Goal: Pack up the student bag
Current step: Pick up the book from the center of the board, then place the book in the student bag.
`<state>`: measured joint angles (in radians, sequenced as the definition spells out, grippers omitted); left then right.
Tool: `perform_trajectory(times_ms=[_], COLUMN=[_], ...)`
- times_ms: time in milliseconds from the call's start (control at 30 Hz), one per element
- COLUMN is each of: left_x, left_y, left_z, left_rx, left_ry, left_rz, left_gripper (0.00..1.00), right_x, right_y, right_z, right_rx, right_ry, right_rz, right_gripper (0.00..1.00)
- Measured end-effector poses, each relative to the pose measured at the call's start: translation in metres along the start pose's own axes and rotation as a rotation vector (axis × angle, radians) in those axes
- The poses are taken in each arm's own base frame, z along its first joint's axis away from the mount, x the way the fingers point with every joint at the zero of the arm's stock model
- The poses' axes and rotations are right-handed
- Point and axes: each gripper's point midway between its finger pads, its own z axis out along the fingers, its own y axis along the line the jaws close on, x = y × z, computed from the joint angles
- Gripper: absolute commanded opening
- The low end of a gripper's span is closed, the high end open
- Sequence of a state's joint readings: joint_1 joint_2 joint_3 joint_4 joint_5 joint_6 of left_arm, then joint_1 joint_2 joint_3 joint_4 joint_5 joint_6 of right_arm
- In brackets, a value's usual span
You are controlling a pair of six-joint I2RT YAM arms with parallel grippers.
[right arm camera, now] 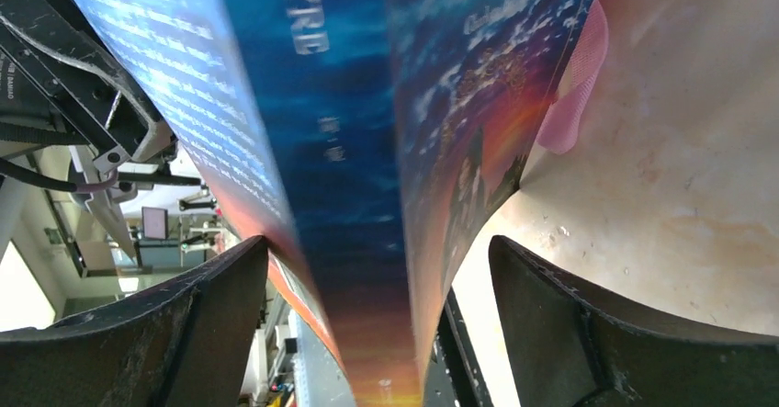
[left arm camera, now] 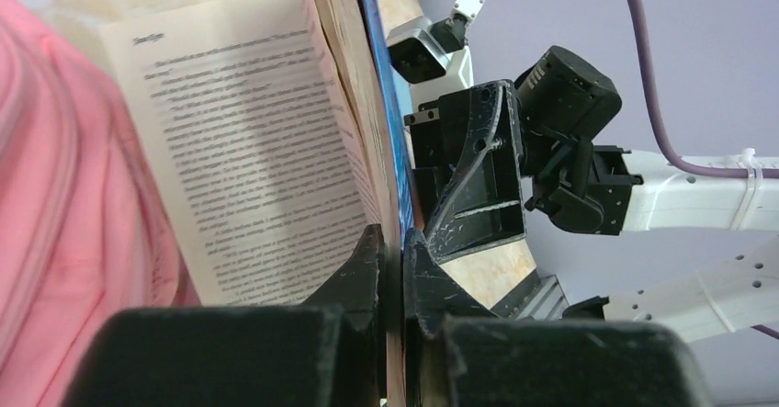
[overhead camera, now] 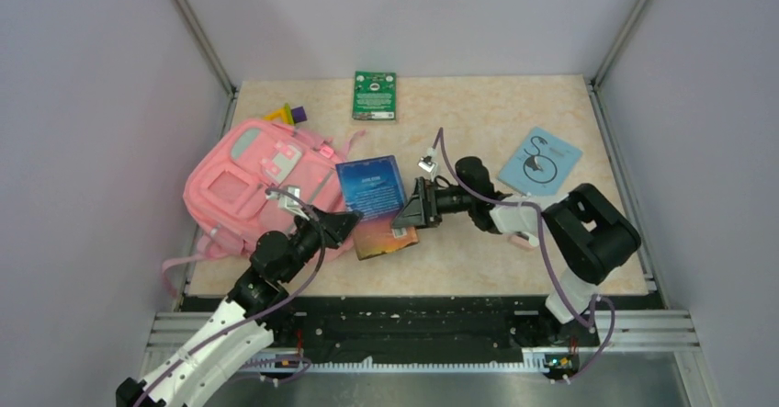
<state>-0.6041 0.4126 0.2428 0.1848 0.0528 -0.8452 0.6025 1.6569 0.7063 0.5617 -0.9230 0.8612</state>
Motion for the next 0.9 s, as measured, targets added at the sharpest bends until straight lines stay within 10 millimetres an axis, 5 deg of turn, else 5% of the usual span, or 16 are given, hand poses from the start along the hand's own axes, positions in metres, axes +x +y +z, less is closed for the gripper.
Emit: perform_trajectory(times_ms=[100, 200, 300, 333, 400, 467, 533, 733, 900], left_x=[0.002, 0.002, 0.003, 0.004, 0.006, 0.004, 0.001, -0.020, -0.006], left_y=[0.012, 0.021, 0.030, 0.033, 0.043, 0.049, 0.055, 0.063, 0.092], left_z=[-0.006, -0.009, -0.009, -0.009, -0.008, -0.007, -0.007, -0.001, 0.000], left_rx=[-0.036, -0.074, -0.113, -0.127, -0.179, -0.229, -0.286, -0.450, -0.579], left_ry=[-0.020, -0.038, -0.041, -0.038, -0.031, -0.011, 0.009, 0.077, 0.221], left_rz=[-0.014, -0.020, -0.019, -0.017, -0.006, 0.022, 0.066, 0.216, 0.335], left_gripper=[0.00, 0.00, 0.00, 0.03, 0.26, 0.52, 0.65, 0.71, 0.67], right_x=[0.004, 0.003, -0.001, -0.003, -0.007, -0.009, -0.012, -0.033, -0.059], right_y=[-0.004, -0.003, 0.002, 0.003, 0.002, 0.000, -0.002, -0.010, -0.010], right_z=[0.008, 0.013, 0.015, 0.016, 0.018, 0.018, 0.013, -0.028, -0.082], right_rx=[-0.006, -0.015, -0.025, -0.025, -0.011, 0.024, 0.077, 0.330, 0.559], right_ry=[0.014, 0.009, -0.005, -0.009, -0.020, -0.025, -0.038, -0.141, -0.270], right_rz=[0.013, 0.006, -0.007, -0.013, -0.033, -0.038, -0.045, -0.072, -0.150], right_gripper=[0.77, 0.57, 0.25, 0.14, 0.00, 0.00, 0.00, 0.00, 0.00])
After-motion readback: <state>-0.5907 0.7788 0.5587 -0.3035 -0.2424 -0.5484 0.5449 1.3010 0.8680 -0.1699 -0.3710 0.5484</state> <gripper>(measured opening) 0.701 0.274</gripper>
